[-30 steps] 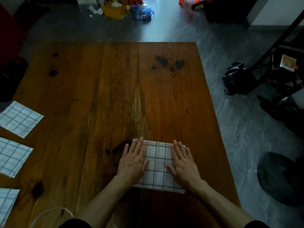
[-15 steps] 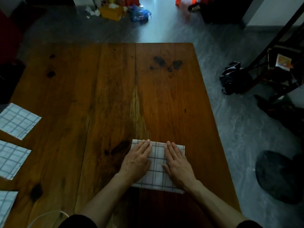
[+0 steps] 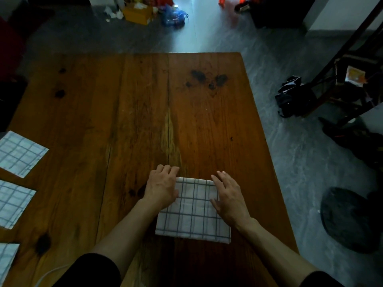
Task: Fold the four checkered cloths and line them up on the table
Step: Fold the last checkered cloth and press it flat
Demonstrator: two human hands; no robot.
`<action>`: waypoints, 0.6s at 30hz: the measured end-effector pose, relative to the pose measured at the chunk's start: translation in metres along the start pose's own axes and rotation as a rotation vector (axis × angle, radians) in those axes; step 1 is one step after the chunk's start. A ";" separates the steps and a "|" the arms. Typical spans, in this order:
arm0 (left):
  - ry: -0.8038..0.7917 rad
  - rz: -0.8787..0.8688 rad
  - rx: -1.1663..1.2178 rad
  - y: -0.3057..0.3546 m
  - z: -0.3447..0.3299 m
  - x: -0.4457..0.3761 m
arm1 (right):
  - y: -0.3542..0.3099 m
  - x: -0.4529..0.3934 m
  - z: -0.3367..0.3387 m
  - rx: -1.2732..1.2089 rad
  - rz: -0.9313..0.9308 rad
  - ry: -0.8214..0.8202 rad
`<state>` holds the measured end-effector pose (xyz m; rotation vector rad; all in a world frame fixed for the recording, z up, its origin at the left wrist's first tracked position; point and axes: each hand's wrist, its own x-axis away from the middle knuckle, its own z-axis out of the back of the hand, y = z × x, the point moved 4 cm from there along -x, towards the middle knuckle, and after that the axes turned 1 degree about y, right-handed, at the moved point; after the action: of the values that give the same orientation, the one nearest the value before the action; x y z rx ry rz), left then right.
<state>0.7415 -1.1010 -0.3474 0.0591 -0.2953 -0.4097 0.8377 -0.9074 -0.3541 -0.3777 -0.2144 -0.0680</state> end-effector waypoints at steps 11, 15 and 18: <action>-0.139 0.048 0.466 0.002 0.018 -0.005 | -0.023 -0.037 0.012 -0.145 0.077 -0.130; -0.054 -0.084 0.665 0.007 0.042 -0.003 | -0.032 -0.045 0.021 -0.249 0.083 -0.210; -0.010 -0.055 0.918 0.005 0.055 -0.002 | -0.036 -0.045 0.031 -0.268 0.132 -0.188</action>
<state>0.7259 -1.0959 -0.2949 0.9653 -0.4732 -0.3002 0.7844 -0.9281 -0.3234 -0.6656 -0.3672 0.0698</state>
